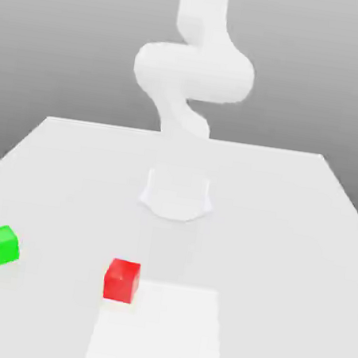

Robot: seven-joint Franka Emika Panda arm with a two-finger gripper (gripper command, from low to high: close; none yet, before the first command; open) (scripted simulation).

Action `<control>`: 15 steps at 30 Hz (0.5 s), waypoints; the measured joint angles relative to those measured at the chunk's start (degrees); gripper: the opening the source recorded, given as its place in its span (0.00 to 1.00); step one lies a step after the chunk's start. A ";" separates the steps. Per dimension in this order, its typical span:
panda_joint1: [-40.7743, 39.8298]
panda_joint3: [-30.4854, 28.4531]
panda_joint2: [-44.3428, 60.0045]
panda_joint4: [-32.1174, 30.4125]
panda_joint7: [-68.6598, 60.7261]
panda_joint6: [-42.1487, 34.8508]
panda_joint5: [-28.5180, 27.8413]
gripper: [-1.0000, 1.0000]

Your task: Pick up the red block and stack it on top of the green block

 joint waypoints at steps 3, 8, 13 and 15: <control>-0.87 -0.84 5.62 -4.97 -0.31 4.15 -0.60 0.50; -2.30 -2.42 14.84 -13.07 -0.95 10.89 -1.40 0.50; -3.76 -4.27 24.71 -21.56 -1.89 18.00 -1.89 0.50; -4.22 -5.27 29.21 -25.22 -2.35 21.17 -2.03 0.50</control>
